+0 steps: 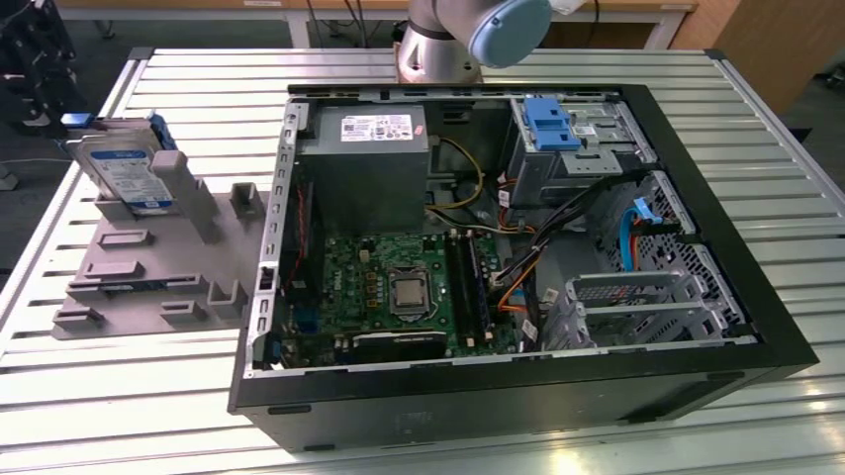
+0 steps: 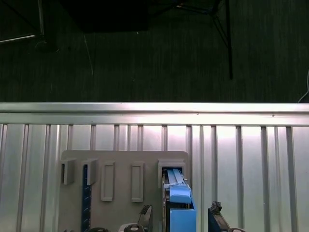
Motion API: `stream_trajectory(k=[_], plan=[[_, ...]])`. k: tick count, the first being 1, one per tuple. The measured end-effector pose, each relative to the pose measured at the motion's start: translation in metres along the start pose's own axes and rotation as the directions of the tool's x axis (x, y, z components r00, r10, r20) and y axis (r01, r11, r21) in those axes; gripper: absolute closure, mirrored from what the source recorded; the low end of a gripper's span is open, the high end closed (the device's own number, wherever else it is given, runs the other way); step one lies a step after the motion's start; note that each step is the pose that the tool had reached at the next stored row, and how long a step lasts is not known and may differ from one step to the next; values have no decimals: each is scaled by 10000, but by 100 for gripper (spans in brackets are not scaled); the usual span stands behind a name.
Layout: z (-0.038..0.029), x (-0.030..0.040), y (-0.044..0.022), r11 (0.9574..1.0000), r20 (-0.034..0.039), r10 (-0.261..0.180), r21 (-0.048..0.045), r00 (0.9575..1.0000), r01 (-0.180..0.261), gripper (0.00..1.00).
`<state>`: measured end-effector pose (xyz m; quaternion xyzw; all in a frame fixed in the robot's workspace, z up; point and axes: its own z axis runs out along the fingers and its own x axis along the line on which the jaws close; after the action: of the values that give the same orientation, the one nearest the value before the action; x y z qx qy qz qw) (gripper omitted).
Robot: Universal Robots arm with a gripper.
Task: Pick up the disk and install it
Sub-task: 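Pick up the disk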
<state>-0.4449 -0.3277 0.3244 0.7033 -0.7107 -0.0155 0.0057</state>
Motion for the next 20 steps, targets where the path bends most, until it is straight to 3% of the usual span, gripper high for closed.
stream_trajectory(k=[9, 20], plan=[[50, -2, 0, 10000, 1, 0, 8, 10000, 0, 44], [163, -1, -4, 10000, 0, 0, 8, 10000, 0, 44]])
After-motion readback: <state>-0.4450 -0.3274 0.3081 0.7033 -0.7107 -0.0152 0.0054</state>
